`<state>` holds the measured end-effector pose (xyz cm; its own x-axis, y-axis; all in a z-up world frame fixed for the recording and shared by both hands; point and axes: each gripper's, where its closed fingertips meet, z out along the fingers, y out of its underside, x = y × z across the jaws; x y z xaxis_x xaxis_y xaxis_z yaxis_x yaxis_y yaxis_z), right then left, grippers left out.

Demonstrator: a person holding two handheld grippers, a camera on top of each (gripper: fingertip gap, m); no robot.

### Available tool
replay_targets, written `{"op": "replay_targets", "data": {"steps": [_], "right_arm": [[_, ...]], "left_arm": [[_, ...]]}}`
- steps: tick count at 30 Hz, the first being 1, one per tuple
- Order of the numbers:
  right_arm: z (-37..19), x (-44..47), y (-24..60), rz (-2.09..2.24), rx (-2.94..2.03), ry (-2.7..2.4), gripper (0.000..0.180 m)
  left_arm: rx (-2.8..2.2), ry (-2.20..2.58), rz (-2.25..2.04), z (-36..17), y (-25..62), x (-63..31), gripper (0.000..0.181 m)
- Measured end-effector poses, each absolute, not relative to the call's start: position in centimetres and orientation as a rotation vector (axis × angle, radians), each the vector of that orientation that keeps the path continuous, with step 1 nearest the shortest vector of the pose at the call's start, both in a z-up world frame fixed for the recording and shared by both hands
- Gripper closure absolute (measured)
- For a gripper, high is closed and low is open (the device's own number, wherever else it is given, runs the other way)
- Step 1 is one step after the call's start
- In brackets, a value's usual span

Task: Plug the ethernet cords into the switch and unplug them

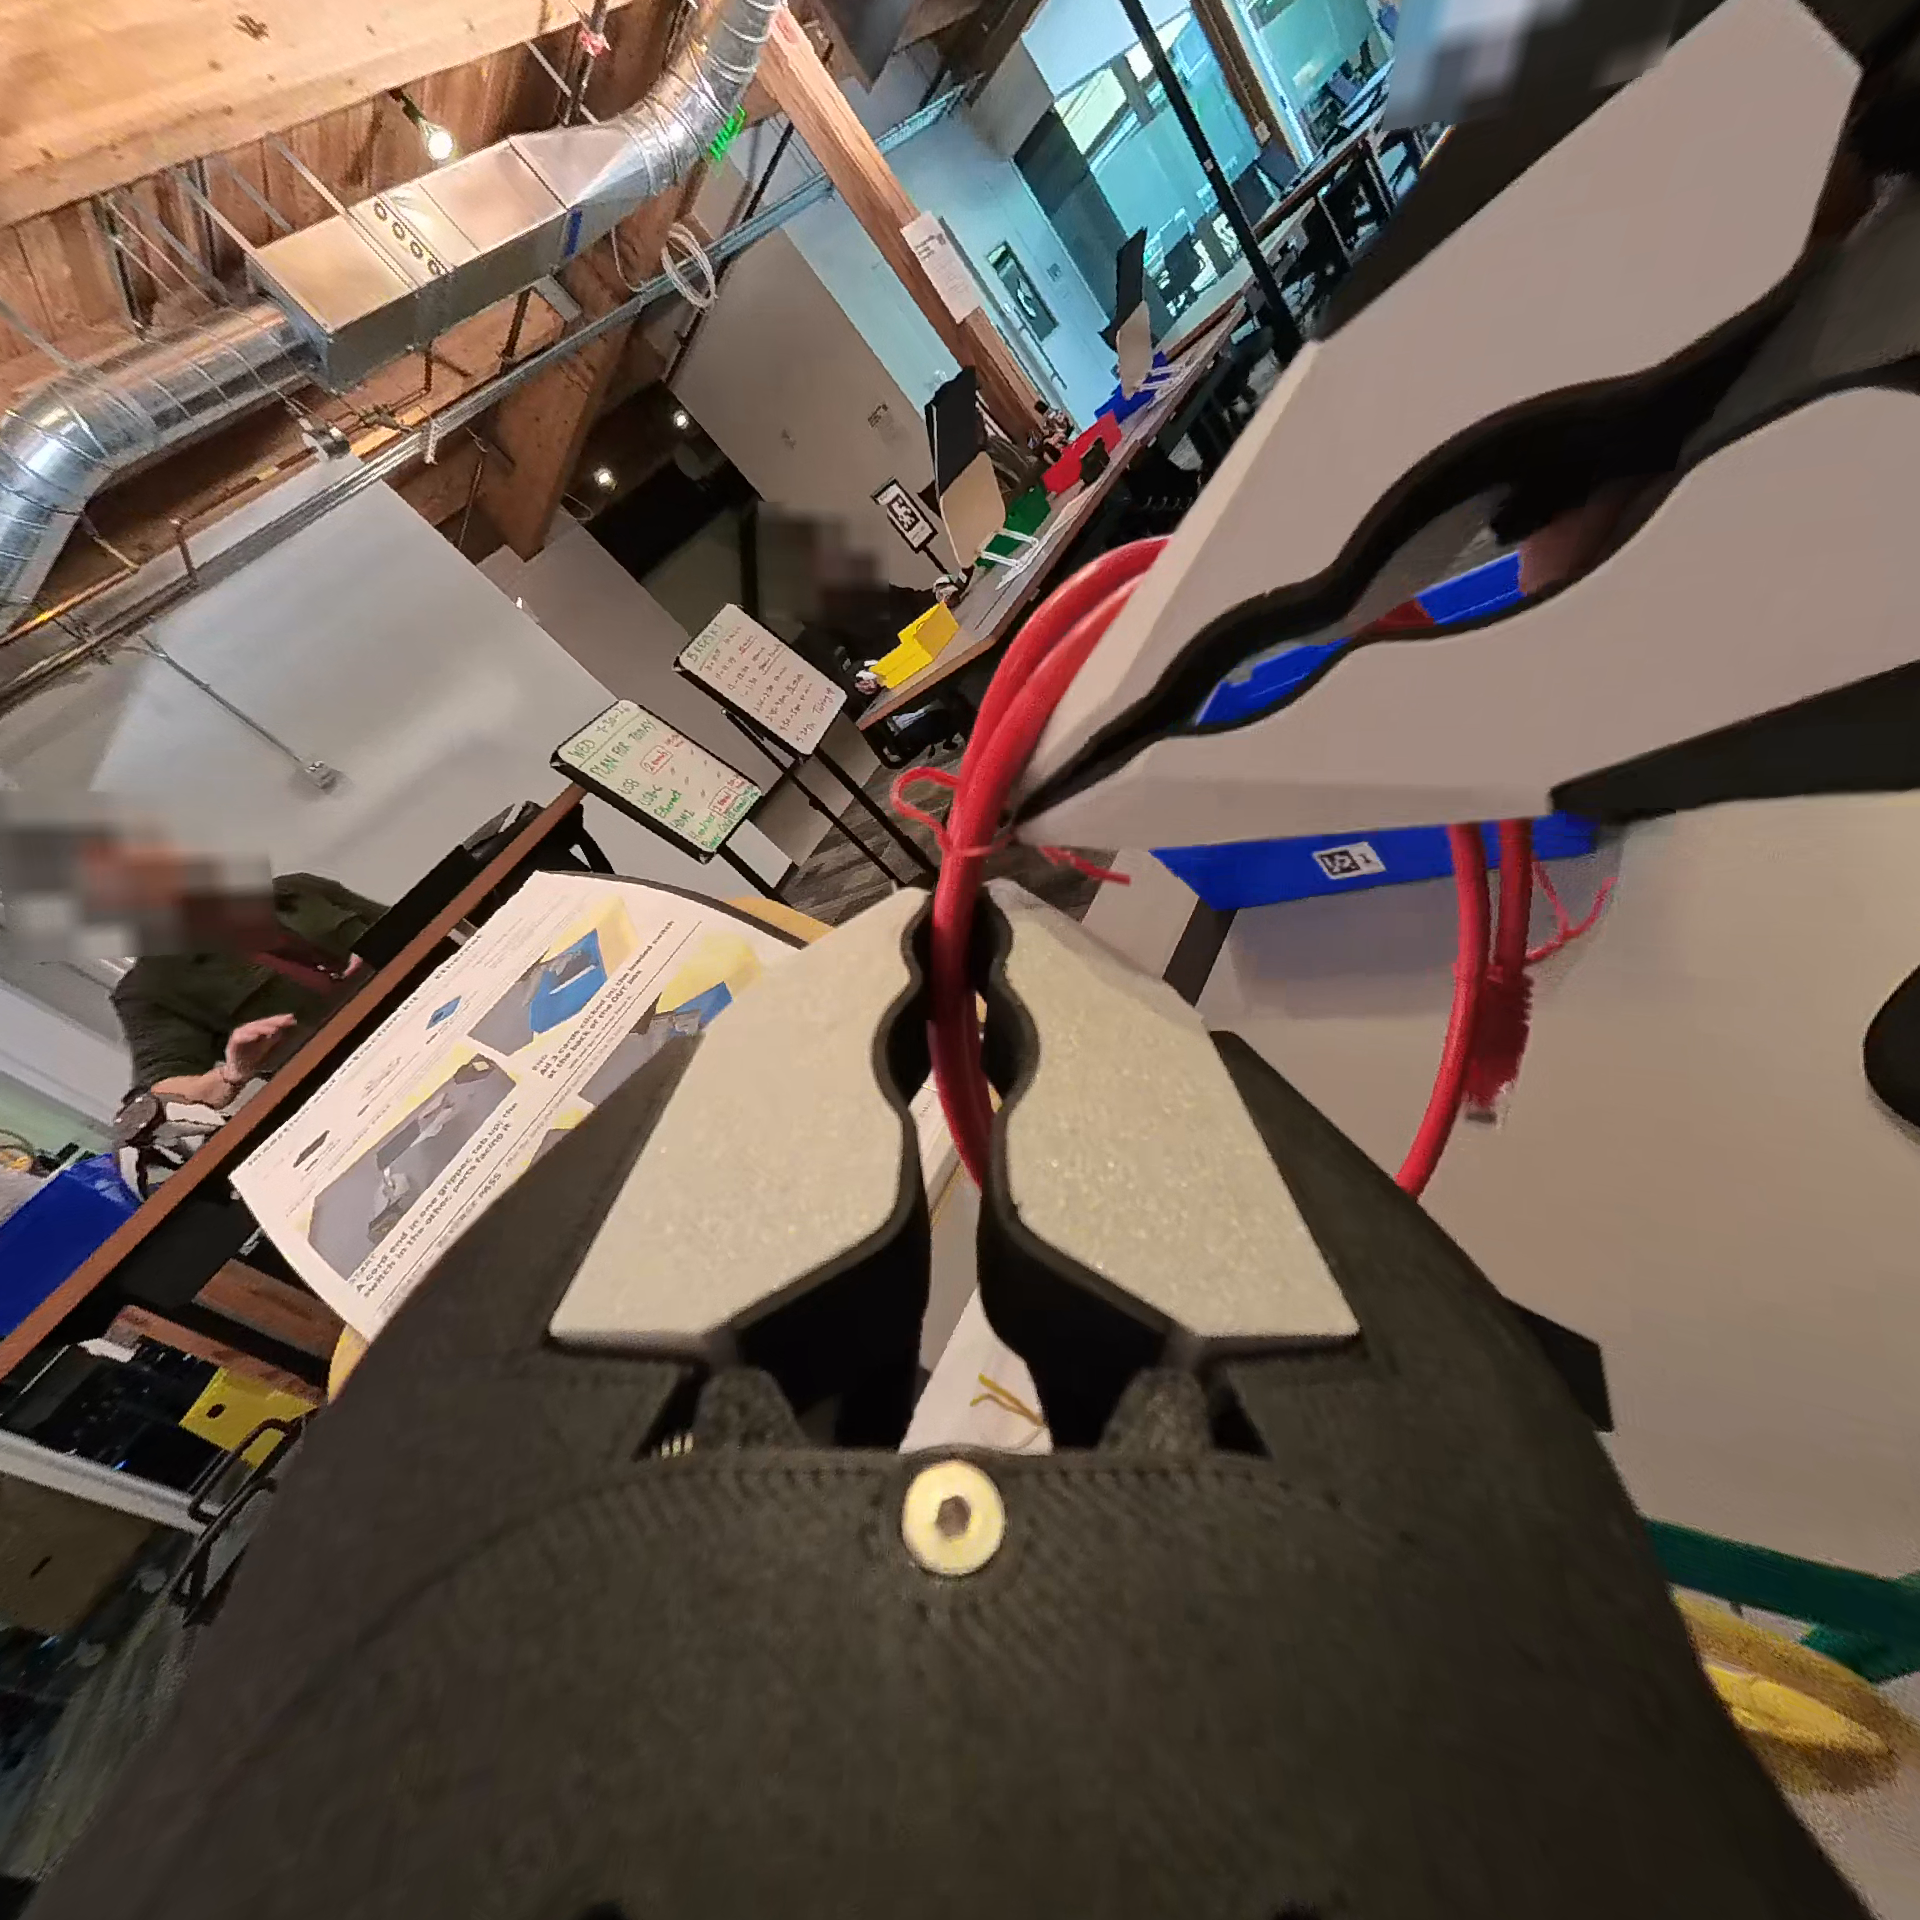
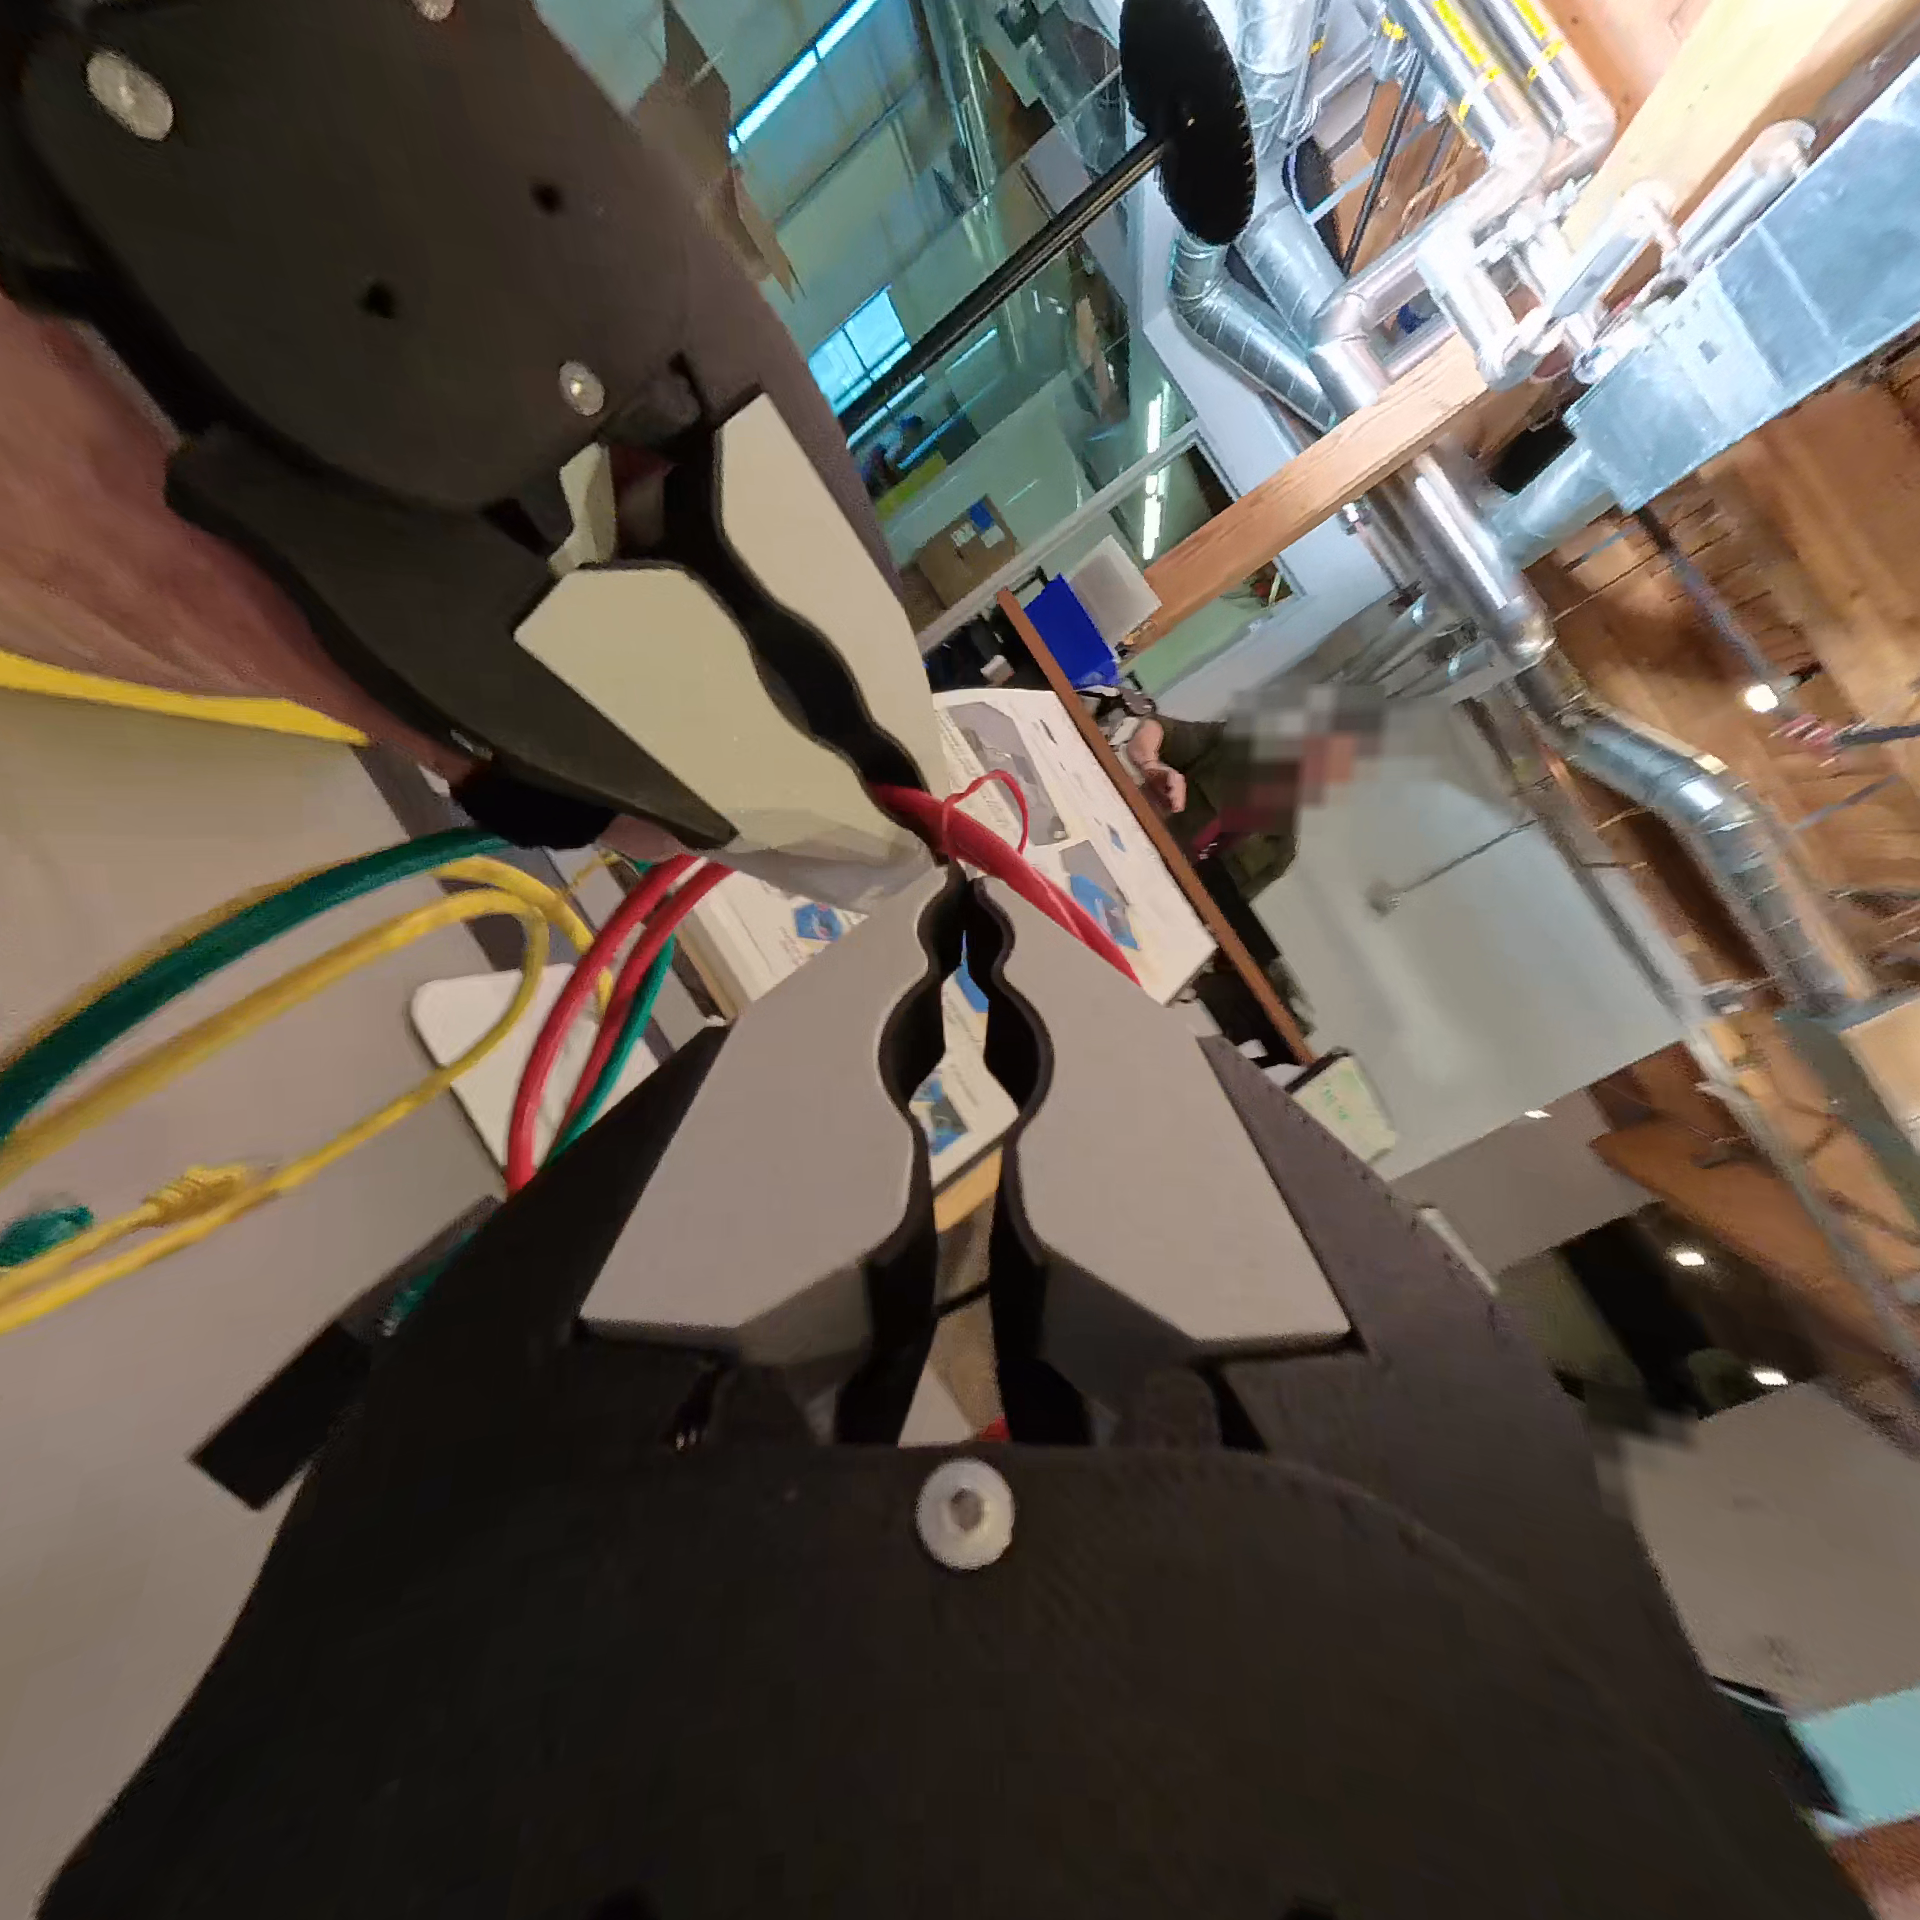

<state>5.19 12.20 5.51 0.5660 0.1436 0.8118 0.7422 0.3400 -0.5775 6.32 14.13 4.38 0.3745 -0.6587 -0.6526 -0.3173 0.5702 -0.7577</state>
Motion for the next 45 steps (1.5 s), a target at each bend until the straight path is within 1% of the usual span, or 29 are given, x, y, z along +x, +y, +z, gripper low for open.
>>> {"op": "replay_targets", "data": {"steps": [8, 12, 20, 21, 23, 25, 27, 30, 33, 36, 39, 42, 45], "right_arm": [[4.2, 5.0, 12.2, -0.147, -1.311, -0.838, 0.18], [4.4, 5.1, 12.0, -0.023, -1.332, -0.795, 0.179], [4.8, 5.2, 11.3, 0.121, -1.322, -0.682, 0.152], [4.8, 5.1, 11.3, 0.178, -1.325, -0.649, 0.154], [4.9, 5.0, 11.3, 0.323, -1.317, -0.568, 0.153], [5.2, 5.1, 11.3, 0.493, -1.289, -0.47, 0.146], [5.4, 5.0, 11.2, 0.657, -1.248, -0.388, 0.134], [6.0, 4.8, 10.8, 0.852, -1.145, -0.299, 0.13], [6.5, 5.3, 11.0, 0.959, -1.045, -0.218, 0.126], [6.3, 5.3, 11.8, 0.993, -1.002, -0.194, 0.124], [6.8, 4.8, 11.6, 1.003, -0.928, -0.235, 0.138], [6.7, 4.6, 11.7, 0.934, -0.908, -0.259, 0.142], [6.7, 4.8, 11.7, 0.889, -0.891, -0.257, 0.142]], "left_arm": [[-0.993, 1.22, -0.287, 4.3, 14.0, 6.5, 0.176], [-0.985, 1.215, -0.297, 4.5, 13.9, 6.5, 0.176], [-0.969, 1.194, -0.291, 4.8, 13.8, 6.4, 0.176], [-0.967, 1.189, -0.286, 4.9, 13.9, 6.4, 0.176], [-0.962, 1.176, -0.281, 5.1, 13.9, 6.3, 0.176], [-0.957, 1.165, -0.286, 5.3, 13.8, 6.3, 0.177], [-0.953, 1.147, -0.283, 5.4, 13.7, 6.2, 0.176], [-0.944, 1.13, -0.298, 5.6, 13.6, 6.4, 0.176], [-0.939, 1.107, -0.322, 5.9, 13.4, 6.4, 0.176], [-0.929, 1.096, -0.353, 6.1, 13.0, 6.7, 0.176], [-0.926, 1.087, -0.383, 6.0, 12.7, 7.0, 0.176], [-0.923, 1.065, -0.402, 6.2, 12.6, 7.1, 0.176], [-0.925, 1.062, -0.42, 6.2, 12.6, 7.2, 0.176]]}}
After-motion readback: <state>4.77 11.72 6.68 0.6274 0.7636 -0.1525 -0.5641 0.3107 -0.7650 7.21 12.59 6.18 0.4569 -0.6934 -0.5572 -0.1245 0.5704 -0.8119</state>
